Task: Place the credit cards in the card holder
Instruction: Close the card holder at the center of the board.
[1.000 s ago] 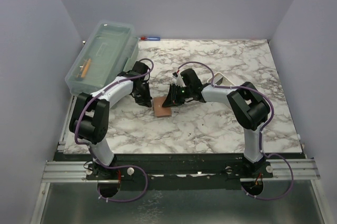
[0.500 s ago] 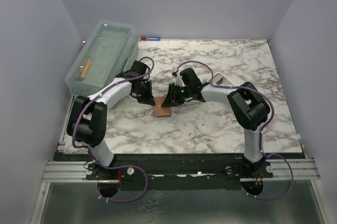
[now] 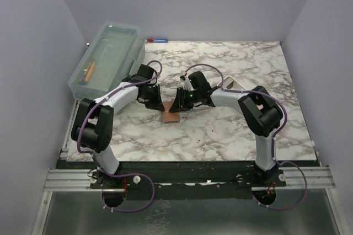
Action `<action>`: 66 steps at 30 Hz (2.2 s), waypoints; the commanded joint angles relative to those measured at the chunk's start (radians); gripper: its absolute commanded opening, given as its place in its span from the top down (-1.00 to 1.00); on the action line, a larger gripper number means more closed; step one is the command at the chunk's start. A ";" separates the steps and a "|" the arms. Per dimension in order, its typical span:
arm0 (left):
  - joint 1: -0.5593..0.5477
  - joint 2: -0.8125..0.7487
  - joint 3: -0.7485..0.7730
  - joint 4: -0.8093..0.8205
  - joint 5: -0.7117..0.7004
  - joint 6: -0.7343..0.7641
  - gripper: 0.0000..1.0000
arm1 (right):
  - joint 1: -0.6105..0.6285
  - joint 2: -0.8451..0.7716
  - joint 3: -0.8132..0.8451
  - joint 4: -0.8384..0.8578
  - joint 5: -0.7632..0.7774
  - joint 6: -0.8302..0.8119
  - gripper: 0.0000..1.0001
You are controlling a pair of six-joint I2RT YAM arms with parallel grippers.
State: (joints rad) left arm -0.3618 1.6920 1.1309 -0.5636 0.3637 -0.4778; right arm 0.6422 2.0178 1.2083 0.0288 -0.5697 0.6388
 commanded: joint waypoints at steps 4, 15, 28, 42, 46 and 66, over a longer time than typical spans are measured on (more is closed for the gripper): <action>-0.039 0.048 0.024 0.043 0.048 0.018 1.00 | 0.011 0.063 -0.001 -0.092 0.050 -0.023 0.49; -0.074 0.079 0.056 0.027 -0.056 0.016 1.00 | 0.011 0.062 0.005 -0.110 0.060 -0.030 0.49; -0.074 0.097 0.082 0.029 -0.113 -0.017 1.00 | 0.011 0.072 0.004 -0.111 0.054 -0.030 0.50; -0.081 0.122 0.088 0.050 -0.108 -0.056 1.00 | 0.011 0.078 0.001 -0.109 0.047 -0.030 0.50; -0.092 0.136 0.084 0.058 -0.110 -0.064 1.00 | 0.011 0.080 0.000 -0.109 0.047 -0.028 0.50; -0.141 0.214 0.050 0.025 -0.118 -0.074 1.00 | 0.011 0.078 0.007 -0.141 0.086 -0.034 0.50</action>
State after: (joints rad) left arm -0.4541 1.7966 1.2087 -0.5739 0.2451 -0.5285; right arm 0.6395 2.0262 1.2263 -0.0025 -0.5682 0.6357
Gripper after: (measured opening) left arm 0.015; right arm 0.249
